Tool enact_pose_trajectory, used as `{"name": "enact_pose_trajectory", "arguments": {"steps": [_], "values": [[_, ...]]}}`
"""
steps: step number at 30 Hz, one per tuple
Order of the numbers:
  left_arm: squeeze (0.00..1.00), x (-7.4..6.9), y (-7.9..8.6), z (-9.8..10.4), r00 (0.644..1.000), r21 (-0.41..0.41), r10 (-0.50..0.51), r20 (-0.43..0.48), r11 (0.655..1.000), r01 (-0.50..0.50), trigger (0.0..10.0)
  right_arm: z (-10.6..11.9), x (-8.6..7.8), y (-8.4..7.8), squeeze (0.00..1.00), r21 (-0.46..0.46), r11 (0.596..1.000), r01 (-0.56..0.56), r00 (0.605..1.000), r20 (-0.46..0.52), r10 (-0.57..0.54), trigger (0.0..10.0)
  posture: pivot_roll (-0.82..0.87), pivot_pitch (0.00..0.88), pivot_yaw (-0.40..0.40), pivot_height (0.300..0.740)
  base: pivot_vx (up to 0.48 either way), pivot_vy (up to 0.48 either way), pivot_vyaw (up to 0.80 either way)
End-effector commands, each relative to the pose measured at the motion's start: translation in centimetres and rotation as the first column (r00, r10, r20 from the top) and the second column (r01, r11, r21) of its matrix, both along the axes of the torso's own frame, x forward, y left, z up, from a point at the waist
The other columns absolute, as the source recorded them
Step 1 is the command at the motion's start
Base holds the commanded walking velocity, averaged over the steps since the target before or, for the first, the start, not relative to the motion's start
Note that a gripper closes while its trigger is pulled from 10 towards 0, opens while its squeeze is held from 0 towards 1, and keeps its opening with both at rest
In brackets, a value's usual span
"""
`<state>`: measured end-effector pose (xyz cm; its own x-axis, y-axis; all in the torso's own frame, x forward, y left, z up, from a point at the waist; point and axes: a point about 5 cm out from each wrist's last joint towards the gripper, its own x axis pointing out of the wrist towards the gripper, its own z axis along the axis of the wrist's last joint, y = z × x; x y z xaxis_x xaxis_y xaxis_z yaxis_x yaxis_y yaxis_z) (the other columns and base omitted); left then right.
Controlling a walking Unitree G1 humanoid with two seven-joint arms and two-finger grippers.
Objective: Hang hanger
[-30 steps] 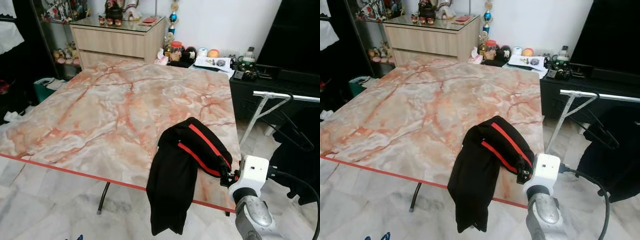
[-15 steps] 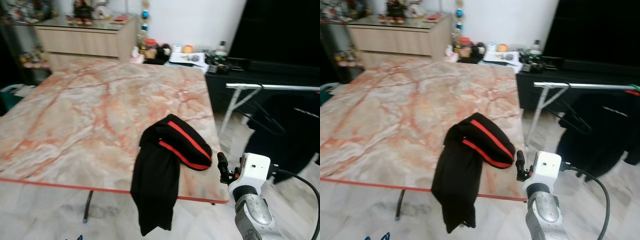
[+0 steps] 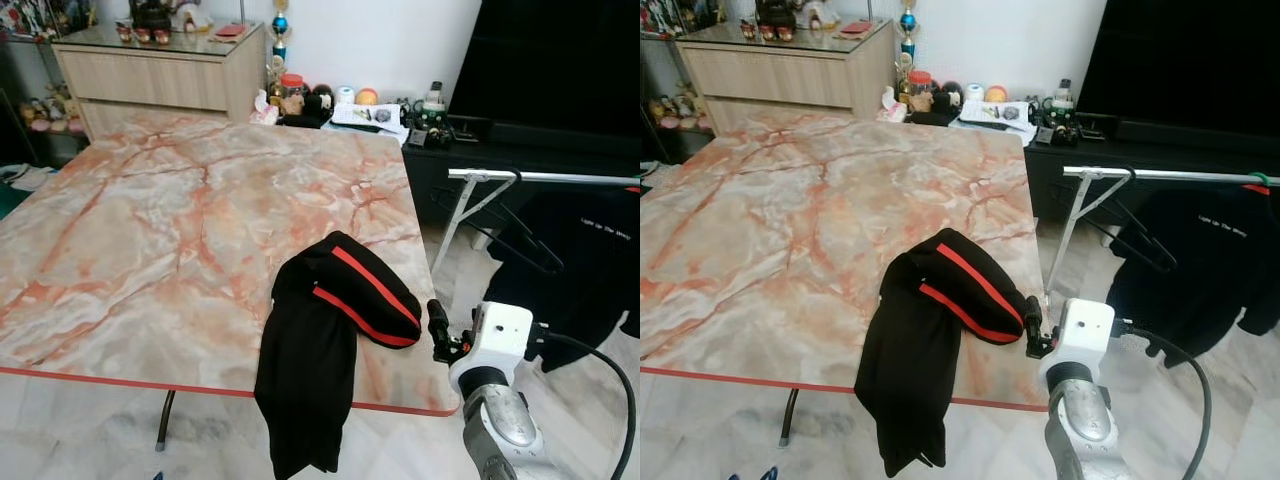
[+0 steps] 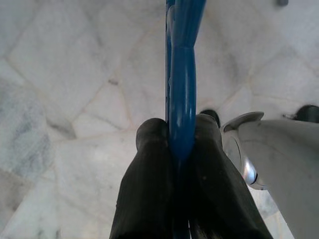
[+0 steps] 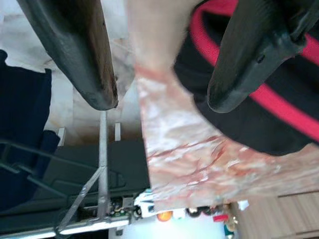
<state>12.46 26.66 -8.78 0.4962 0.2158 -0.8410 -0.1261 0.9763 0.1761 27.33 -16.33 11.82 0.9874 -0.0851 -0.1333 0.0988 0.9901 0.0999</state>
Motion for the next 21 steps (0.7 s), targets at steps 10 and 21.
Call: {"name": "enact_pose_trajectory", "arguments": {"steps": [10,21], "values": [[0.00,-0.22,-0.12,-0.14,1.000,0.003,-0.012,-0.020,1.000,0.012,10.0,-0.22,0.13,-0.19,0.00,0.017,1.000,0.009,1.000,-0.006,-0.009,10.0,-0.01,0.000,-0.024,0.740,0.000,-0.393,-0.39],[0.00,-0.18,-0.11,-0.12,1.000,0.003,-0.014,-0.019,1.000,0.014,10.0,-0.31,0.21,-0.30,0.00,0.001,1.000,0.016,1.000,0.000,-0.016,10.0,-0.01,0.000,-0.024,0.740,0.000,-0.393,-0.26]]}}
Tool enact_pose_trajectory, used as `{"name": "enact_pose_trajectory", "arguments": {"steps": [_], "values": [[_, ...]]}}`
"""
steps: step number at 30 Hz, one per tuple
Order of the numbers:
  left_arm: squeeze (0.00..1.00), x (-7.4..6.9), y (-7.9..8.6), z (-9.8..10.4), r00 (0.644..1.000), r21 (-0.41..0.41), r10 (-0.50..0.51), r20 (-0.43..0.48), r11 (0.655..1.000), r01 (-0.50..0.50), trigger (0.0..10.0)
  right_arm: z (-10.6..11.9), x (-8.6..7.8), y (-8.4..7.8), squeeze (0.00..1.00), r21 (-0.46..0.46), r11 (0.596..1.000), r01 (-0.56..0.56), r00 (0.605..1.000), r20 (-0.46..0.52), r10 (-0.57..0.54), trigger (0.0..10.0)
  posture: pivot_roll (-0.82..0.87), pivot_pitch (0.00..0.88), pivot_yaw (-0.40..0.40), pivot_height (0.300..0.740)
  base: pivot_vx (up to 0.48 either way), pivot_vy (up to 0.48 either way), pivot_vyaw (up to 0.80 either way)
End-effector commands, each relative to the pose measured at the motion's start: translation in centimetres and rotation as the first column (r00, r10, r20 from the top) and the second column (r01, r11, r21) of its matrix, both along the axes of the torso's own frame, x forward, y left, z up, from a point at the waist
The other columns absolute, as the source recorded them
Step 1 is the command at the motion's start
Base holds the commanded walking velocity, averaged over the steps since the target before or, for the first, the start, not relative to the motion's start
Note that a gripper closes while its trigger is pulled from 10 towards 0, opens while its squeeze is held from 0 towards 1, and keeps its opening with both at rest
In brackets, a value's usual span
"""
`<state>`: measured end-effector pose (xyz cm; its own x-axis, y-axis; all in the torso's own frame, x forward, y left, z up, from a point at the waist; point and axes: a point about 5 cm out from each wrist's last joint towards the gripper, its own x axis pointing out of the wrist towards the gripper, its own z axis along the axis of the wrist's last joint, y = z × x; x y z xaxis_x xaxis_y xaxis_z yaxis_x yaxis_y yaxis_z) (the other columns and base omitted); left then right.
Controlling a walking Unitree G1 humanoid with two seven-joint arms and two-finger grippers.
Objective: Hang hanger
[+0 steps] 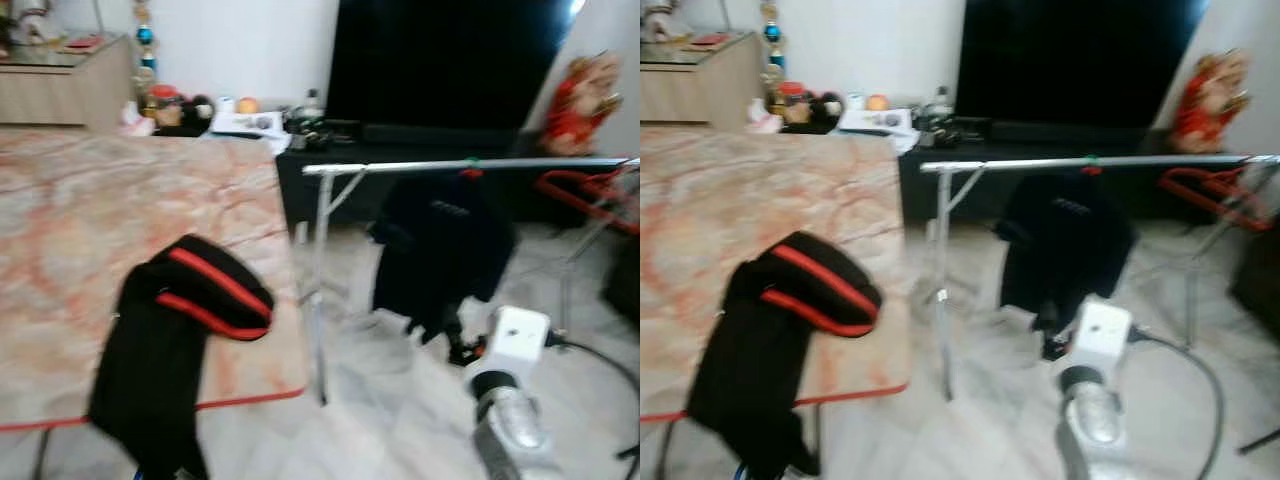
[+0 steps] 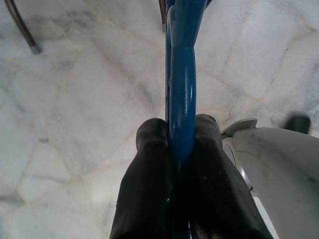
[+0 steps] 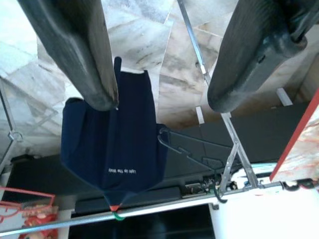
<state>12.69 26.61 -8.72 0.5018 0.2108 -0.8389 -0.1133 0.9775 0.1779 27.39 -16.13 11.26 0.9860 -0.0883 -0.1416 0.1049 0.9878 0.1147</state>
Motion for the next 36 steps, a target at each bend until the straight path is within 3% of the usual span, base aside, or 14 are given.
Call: {"name": "enact_pose_trajectory", "arguments": {"steps": [1,15,21,36], "values": [[0.00,-0.4,0.0,-0.2,1.000,0.002,0.000,-0.023,1.000,0.000,10.0,0.1,0.1,-0.5,0.00,-0.021,1.000,0.011,1.000,-0.002,-0.011,10.0,-0.01,0.000,-0.024,0.740,0.000,-0.390,0.00],[0.00,-0.4,0.1,-0.1,1.000,0.003,-0.001,-0.023,1.000,0.001,10.0,-0.4,0.1,-0.6,0.00,-0.041,0.999,0.009,1.000,-0.029,-0.011,10.0,-0.01,0.000,-0.019,0.740,0.000,-0.390,0.00],[0.00,-0.3,0.1,-0.1,1.000,0.007,0.000,-0.022,1.000,0.000,10.0,-1.5,0.1,-1.0,0.00,-0.093,0.995,-0.020,0.995,-0.097,0.011,10.0,-0.01,0.000,-0.017,0.740,0.000,-0.382,0.00],[0.00,-0.2,0.2,0.0,1.000,0.025,0.014,-0.007,1.000,-0.014,10.0,-2.7,0.8,-1.4,0.00,-0.157,0.986,-0.051,0.983,-0.180,0.022,10.0,0.00,0.000,-0.014,0.740,0.000,0.000,0.00]]}}
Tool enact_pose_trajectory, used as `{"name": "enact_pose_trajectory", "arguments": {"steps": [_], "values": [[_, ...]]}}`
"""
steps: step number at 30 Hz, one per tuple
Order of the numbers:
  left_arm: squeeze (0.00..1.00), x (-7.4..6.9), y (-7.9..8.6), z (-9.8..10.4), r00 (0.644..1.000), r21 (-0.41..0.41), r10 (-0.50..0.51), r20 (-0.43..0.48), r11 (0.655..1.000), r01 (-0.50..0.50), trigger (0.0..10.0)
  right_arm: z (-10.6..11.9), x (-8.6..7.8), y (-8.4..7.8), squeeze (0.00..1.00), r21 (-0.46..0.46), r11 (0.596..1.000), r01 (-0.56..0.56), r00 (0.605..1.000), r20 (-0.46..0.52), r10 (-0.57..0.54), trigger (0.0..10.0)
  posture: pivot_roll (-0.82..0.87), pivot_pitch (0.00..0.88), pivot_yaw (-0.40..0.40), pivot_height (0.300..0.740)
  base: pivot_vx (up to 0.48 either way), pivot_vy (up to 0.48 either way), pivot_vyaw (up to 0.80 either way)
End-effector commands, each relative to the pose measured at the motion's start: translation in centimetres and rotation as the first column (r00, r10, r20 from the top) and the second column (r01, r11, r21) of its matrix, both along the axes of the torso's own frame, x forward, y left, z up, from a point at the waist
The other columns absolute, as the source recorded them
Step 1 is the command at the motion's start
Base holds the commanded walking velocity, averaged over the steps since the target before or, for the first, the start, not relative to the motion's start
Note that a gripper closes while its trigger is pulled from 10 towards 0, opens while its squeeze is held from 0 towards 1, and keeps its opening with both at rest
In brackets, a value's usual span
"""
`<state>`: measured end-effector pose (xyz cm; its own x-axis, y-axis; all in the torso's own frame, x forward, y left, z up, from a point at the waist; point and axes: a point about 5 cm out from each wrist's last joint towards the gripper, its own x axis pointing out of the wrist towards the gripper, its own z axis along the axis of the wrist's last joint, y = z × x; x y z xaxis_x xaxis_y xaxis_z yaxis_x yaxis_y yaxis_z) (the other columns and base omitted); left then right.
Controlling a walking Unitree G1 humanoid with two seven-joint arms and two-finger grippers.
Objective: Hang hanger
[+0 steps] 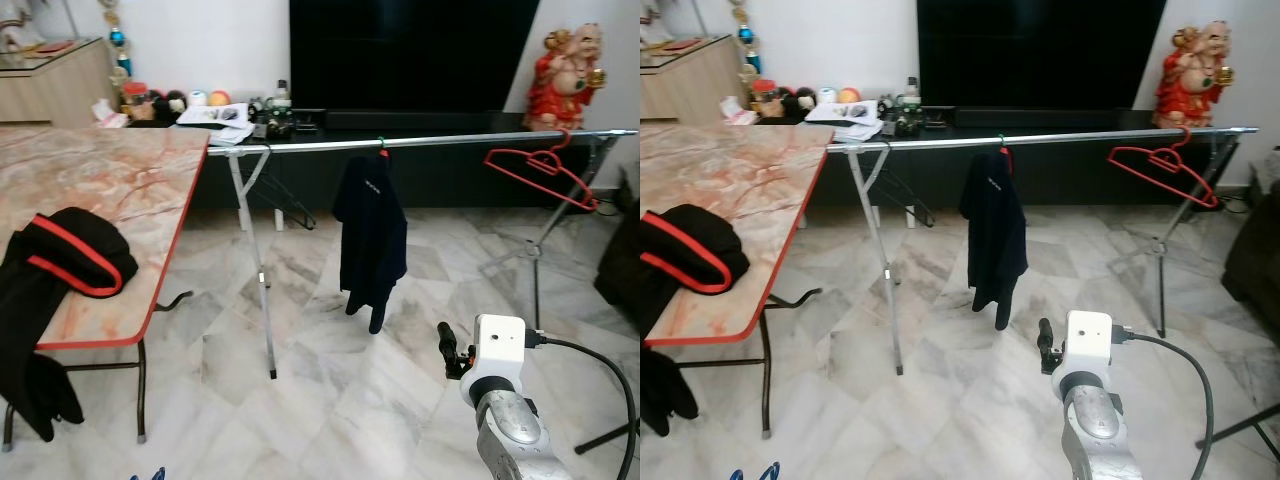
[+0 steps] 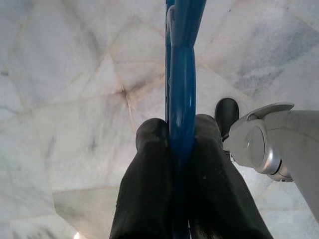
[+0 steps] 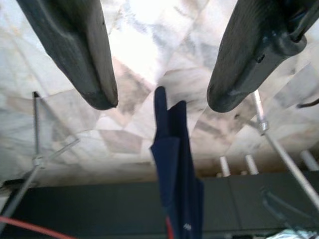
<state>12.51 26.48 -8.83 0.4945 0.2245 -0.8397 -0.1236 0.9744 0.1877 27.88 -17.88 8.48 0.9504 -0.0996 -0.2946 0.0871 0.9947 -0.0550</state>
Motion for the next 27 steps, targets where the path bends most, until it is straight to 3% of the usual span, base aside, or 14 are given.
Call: {"name": "enact_pose_trajectory", "arguments": {"steps": [1,7,13,14,15,18,20,22,24,25,26,27], "values": [[0.00,0.0,0.3,0.1,1.000,0.018,0.002,-0.001,1.000,-0.002,10.0,0.0,0.4,0.3,0.00,-0.011,1.000,-0.019,1.000,-0.014,0.019,10.0,-0.01,0.000,-0.014,0.740,0.000,0.000,0.00],[0.00,0.4,0.6,0.4,0.998,0.104,-0.063,-0.004,0.993,0.063,10.0,-0.8,0.8,0.5,0.00,-0.115,0.985,-0.127,0.989,-0.087,0.117,10.0,-0.01,0.000,-0.014,0.740,0.000,0.000,0.00],[0.00,0.4,1.1,0.7,0.999,0.229,0.002,0.036,0.973,-0.010,10.0,-1.6,1.3,-0.4,0.00,-0.244,0.959,-0.147,0.984,-0.139,0.116,10.0,0.00,0.000,-0.022,0.740,0.000,0.000,0.00],[0.00,4.1,1.5,2.4,0.991,0.295,-0.066,0.113,0.955,0.030,10.0,-1.7,1.4,-0.6,0.00,-0.256,0.955,-0.149,0.982,-0.149,0.113,10.0,0.00,0.000,-0.022,0.740,0.000,0.000,0.00],[0.00,5.7,1.6,3.2,0.984,0.302,-0.098,0.147,0.952,0.049,10.0,-1.8,1.4,-0.7,0.00,-0.266,0.951,-0.156,0.981,-0.157,0.117,10.0,0.00,0.000,-0.022,0.740,0.000,0.000,0.00],[0.00,7.8,1.4,4.3,0.967,0.284,-0.163,0.198,0.953,0.103,10.0,-2.1,1.5,-0.9,0.00,-0.290,0.938,-0.188,0.974,-0.178,0.140,10.0,0.00,0.000,-0.021,0.740,0.000,0.000,0.00],[0.00,9.2,0.6,5.0,0.940,0.273,-0.245,0.237,0.946,0.177,10.0,-2.5,1.6,-0.8,0.00,-0.318,0.920,-0.231,0.964,-0.204,0.171,10.0,-0.01,0.000,-0.017,0.740,0.000,0.000,0.00],[0.00,11.1,-0.5,6.2,0.870,0.296,-0.406,0.281,0.898,0.324,10.0,-2.9,1.7,-0.2,0.00,-0.330,0.890,-0.314,0.942,-0.227,0.248,10.0,-0.01,0.000,-0.016,0.740,0.000,0.000,0.00],[0.00,11.8,-1.0,6.7,0.829,0.304,-0.485,0.279,0.863,0.404,10.0,-3.1,1.7,0.3,0.00,-0.338,0.861,-0.381,0.918,-0.247,0.309,10.0,-0.01,0.000,-0.015,0.740,0.000,0.000,0.00],[0.00,12.1,-1.3,6.9,0.798,0.310,-0.544,0.260,0.830,0.464,10.0,-3.2,1.7,0.8,0.00,-0.342,0.831,-0.438,0.894,-0.263,0.363,10.0,-0.01,0.000,-0.014,0.740,0.000,0.000,0.00],[0.00,12.1,-1.3,6.9,0.798,0.310,-0.544,0.260,0.830,0.464,10.0,-3.2,1.7,0.8,0.00,-0.342,0.831,-0.438,0.894,-0.263,0.363,10.0,-0.01,0.000,-0.014,0.740,0.000,0.000,0.00],[0.00,12.6,-1.1,7.4,0.734,0.373,-0.649,0.200,0.743,0.556,10.0,-3.5,1.6,1.7,0.00,-0.339,0.763,-0.550,0.832,-0.302,0.465,10.0,-0.01,0.000,-0.014,0.740,0.000,0.000,0.00]]}}
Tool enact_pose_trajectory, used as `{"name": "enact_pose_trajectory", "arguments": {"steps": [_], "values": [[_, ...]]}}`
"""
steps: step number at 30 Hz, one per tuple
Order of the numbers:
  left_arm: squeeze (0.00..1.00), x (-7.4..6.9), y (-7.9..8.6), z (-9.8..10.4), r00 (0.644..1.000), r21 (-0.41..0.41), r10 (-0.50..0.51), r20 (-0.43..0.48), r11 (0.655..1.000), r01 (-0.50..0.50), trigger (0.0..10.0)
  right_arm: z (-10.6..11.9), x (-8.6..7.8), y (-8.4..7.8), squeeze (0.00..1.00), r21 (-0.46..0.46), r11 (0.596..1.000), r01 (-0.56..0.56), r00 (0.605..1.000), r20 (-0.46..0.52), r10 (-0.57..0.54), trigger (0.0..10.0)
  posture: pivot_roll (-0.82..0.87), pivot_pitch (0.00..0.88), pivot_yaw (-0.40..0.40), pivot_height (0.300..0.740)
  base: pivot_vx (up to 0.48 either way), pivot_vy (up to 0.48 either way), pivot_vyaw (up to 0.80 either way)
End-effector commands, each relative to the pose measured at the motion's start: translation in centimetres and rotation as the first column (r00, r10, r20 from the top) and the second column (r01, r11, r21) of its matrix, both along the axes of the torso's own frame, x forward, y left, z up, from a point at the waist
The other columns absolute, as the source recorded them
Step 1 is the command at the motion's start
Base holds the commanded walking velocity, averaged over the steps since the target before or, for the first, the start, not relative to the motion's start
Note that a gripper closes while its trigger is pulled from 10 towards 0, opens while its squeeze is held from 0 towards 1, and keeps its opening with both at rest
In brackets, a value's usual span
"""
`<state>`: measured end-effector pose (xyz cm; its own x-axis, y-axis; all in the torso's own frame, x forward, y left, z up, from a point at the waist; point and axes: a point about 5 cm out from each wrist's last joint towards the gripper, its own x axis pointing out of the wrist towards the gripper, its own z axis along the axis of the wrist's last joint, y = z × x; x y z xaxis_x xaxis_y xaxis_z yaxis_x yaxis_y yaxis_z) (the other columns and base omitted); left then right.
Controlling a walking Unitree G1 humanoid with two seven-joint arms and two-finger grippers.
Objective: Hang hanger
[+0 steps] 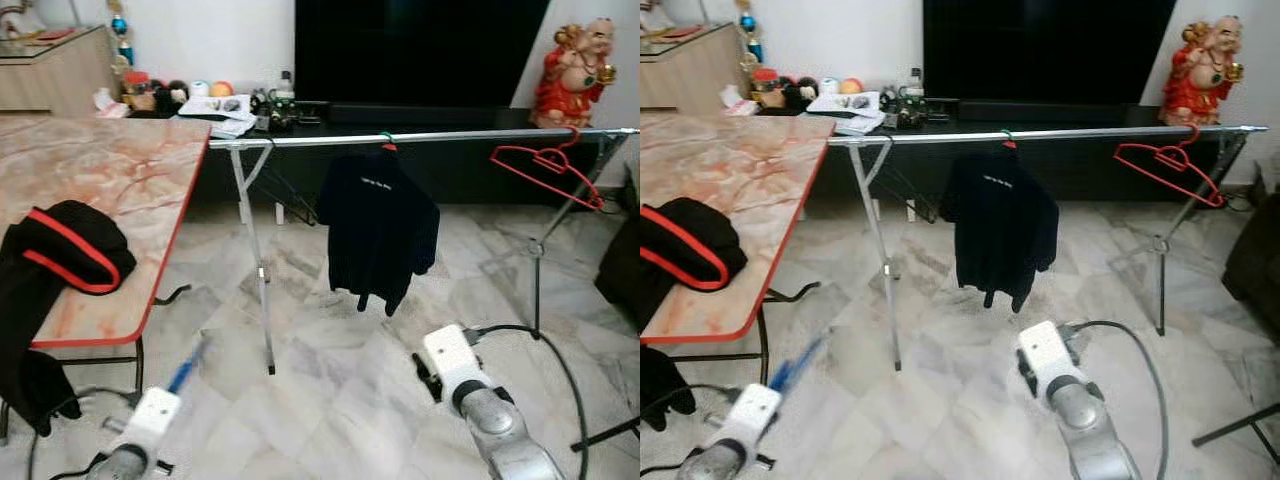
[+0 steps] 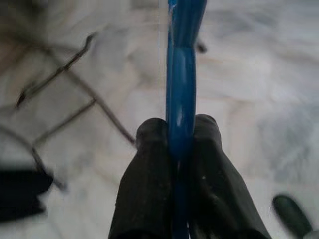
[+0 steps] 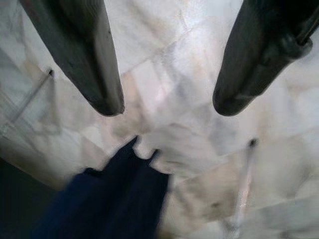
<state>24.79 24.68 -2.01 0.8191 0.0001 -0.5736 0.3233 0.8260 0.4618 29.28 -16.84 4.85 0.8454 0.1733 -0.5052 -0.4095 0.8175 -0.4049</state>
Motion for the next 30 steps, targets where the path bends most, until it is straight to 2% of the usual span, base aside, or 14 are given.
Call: {"name": "enact_pose_trajectory", "arguments": {"steps": [1,3,5,8,9,11,13,17,19,20,23,26,27,30], "values": [[0.00,0.5,0.7,0.8,0.994,0.091,-0.104,-0.014,0.990,0.105,10.0,0.0,0.1,0.9,0.00,-0.023,0.991,-0.129,0.991,-0.027,0.129,10.0,-0.01,0.000,-0.016,0.740,0.000,0.000,0.00],[0.00,1.1,0.6,1.4,0.988,0.087,-0.154,-0.011,0.984,0.154,10.0,-0.5,-0.3,1.6,0.00,-0.041,0.966,-0.253,0.965,-0.079,0.250,10.0,-0.01,0.000,-0.017,0.740,0.000,0.000,0.00],[0.00,2.0,-0.3,2.4,0.970,0.049,-0.243,0.009,0.969,0.242,10.0,-0.9,-0.8,2.2,0.00,-0.038,0.920,-0.390,0.915,-0.132,0.382,10.0,-0.01,0.000,-0.022,0.740,0.000,0.000,0.00],[0.00,3.3,-2.3,3.7,0.920,0.030,-0.390,0.032,0.920,0.390,10.0,-1.3,-1.6,3.1,0.00,-0.002,0.843,-0.538,0.826,-0.199,0.527,10.0,-0.01,0.000,-0.028,0.740,0.000,0.000,0.00],[0.00,4.2,-4.6,4.5,0.856,0.033,-0.516,0.032,0.857,0.515,10.0,-1.7,-2.6,3.9,0.00,0.010,0.749,-0.662,0.723,-0.257,0.642,10.0,0.00,0.000,-0.034,0.740,0.000,0.000,0.00],[0.00,4.7,-6.6,5.0,0.800,0.020,-0.599,0.027,0.801,0.599,10.0,-1.8,-3.3,4.5,0.00,0.034,0.680,-0.732,0.647,-0.277,0.710,10.0,0.00,0.000,-0.036,0.740,0.000,0.000,0.00],[0.00,4.7,-8.9,5.1,0.715,-0.006,-0.699,-0.004,0.715,0.699,10.0,-1.5,-3.7,5.1,0.00,0.062,0.611,-0.789,0.574,-0.276,0.771,10.0,0.00,0.000,-0.035,0.740,0.000,0.000,0.00],[0.00,4.0,-11.3,4.6,0.600,-0.078,-0.798,-0.064,0.603,0.794,10.0,-0.9,-3.8,5.4,0.00,0.095,0.547,-0.831,0.508,-0.270,0.818,10.0,-0.01,0.000,-0.025,0.740,0.000,0.000,0.00],[0.00,3.3,-12.3,4.2,0.523,-0.095,-0.845,-0.111,0.533,0.841,10.0,-0.6,-3.8,5.4,0.00,0.105,0.506,-0.856,0.464,-0.275,0.842,10.0,-0.02,0.000,-0.017,0.740,0.000,0.000,0.00],[0.00,2.7,-13.2,3.5,0.454,-0.101,-0.873,-0.177,0.475,0.874,10.0,-0.2,-3.9,5.2,0.00,0.111,0.461,-0.881,0.416,-0.285,0.864,10.0,-0.03,0.000,-0.012,0.740,0.000,0.000,0.00],[0.00,2.5,-13.8,3.0,0.420,-0.092,-0.877,-0.235,0.450,0.888,10.0,0.4,-4.2,5.0,0.00,0.142,0.420,-0.896,0.368,-0.290,0.883,10.0,-0.04,0.000,-0.008,0.740,0.000,0.000,0.00],[0.00,2.6,-14.7,2.7,0.430,-0.086,-0.867,-0.253,0.463,0.882,10.0,0.7,-4.7,4.5,0.00,0.162,0.391,-0.906,0.332,-0.301,0.894,10.0,-0.05,0.000,-0.005,0.740,0.000,0.000,0.00],[0.00,2.6,-14.8,2.7,0.427,-0.091,-0.868,-0.255,0.461,0.883,10.0,0.7,-4.7,4.4,0.00,0.159,0.391,-0.907,0.332,-0.303,0.893,10.0,-0.05,0.000,-0.005,0.740,0.000,0.000,0.00],[0.00,2.3,-15.5,2.6,0.401,-0.134,-0.880,-0.257,0.443,0.886,10.0,0.1,-4.4,4.1,0.00,0.140,0.433,-0.890,0.378,-0.303,0.875,10.0,-0.06,0.000,0.002,0.740,0.000,0.000,0.00]]}}
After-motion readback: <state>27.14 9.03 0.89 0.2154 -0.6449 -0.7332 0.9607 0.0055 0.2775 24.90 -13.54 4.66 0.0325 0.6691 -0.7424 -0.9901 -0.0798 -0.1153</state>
